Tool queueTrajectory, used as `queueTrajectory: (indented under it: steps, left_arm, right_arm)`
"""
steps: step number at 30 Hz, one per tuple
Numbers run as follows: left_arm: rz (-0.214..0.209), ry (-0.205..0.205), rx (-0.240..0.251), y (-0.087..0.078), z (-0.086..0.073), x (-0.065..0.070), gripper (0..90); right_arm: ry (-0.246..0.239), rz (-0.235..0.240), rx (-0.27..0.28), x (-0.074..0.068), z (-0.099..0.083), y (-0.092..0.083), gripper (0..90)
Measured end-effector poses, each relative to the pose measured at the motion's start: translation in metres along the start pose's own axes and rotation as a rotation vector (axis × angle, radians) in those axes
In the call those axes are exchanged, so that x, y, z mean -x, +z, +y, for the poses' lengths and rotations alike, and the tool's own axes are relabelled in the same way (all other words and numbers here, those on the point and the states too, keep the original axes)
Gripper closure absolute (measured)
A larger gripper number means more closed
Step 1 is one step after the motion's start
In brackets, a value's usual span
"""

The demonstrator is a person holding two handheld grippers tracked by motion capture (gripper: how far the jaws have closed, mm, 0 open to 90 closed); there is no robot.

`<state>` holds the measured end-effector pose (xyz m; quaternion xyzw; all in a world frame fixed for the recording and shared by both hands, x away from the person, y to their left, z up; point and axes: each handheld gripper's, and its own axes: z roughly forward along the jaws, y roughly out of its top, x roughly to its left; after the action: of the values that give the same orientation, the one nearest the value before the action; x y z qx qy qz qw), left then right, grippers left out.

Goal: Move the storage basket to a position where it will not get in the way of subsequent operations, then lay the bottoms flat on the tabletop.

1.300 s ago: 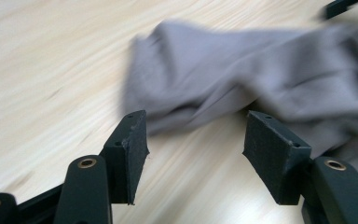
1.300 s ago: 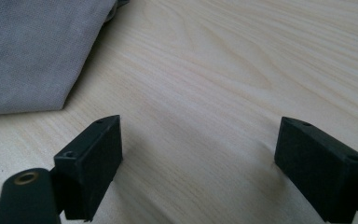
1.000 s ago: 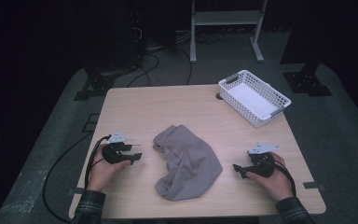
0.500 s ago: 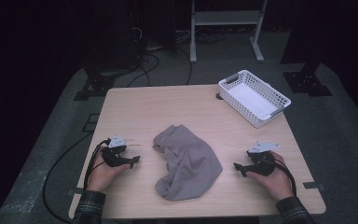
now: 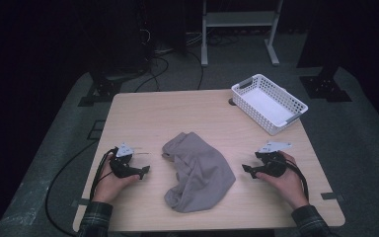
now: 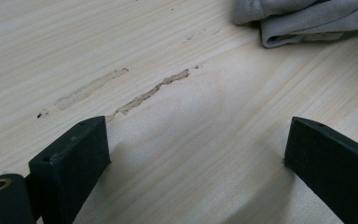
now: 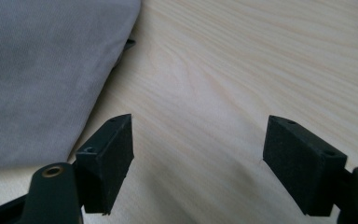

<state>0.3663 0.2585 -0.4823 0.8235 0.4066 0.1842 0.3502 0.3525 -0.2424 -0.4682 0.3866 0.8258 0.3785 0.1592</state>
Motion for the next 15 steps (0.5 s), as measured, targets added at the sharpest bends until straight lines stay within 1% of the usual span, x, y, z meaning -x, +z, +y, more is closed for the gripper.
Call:
queueTrajectory:
  steps: [4, 7, 9, 15]
  left_arm:
    - [0.000, 0.000, 0.000, 0.000, 0.000, 0.000, 5.2]
    - [0.000, 0.000, 0.000, 0.000, 0.000, 0.000, 5.1]
    - [0.000, -0.001, 0.000, 0.000, 0.000, 0.000, 5.1]
    - [-0.001, 0.001, -0.002, 0.000, 0.000, 0.000, 4.5]
  right_arm:
    - [-0.003, 0.016, 0.019, 0.001, 0.011, 0.002, 23.6]
    - [-0.016, 0.025, 0.022, 0.000, 0.019, 0.005, 23.6]
    - [-0.015, 0.042, 0.028, 0.000, 0.026, 0.008, 23.6]
    - [-0.038, 0.070, 0.038, -0.004, 0.046, 0.017, 23.7]
